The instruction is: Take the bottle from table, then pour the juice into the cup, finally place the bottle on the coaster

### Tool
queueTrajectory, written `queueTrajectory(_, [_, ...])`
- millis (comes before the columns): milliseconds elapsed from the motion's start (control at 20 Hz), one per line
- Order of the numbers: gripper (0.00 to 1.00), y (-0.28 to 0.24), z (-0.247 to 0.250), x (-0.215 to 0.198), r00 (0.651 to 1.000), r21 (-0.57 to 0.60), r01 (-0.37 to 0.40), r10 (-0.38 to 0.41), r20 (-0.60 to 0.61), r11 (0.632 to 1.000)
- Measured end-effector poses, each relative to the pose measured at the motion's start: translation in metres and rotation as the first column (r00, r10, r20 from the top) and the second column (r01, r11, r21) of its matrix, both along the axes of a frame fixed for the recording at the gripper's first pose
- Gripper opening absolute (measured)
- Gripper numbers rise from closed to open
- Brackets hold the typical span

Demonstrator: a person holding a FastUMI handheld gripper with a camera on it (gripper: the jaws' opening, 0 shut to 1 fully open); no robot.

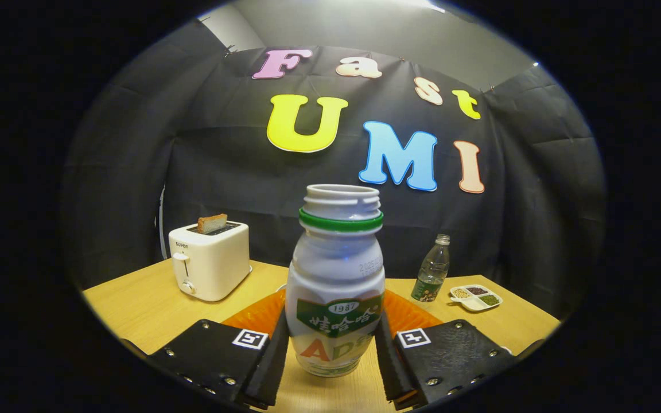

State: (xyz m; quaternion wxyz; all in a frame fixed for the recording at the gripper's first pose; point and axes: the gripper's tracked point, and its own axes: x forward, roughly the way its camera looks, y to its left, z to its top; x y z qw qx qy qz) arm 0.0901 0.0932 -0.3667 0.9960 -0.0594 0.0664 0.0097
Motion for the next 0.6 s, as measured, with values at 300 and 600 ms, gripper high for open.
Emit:
queueTrajectory(300, [0.67, 0.007, -0.034, 0.019, 0.998, -0.008, 0.0, -0.001, -0.068, 1.0])
queueTrajectory(600, [0.67, -0.001, -0.054, 0.038, 0.996, 0.069, 0.001, 0.005, -0.088, 0.998])
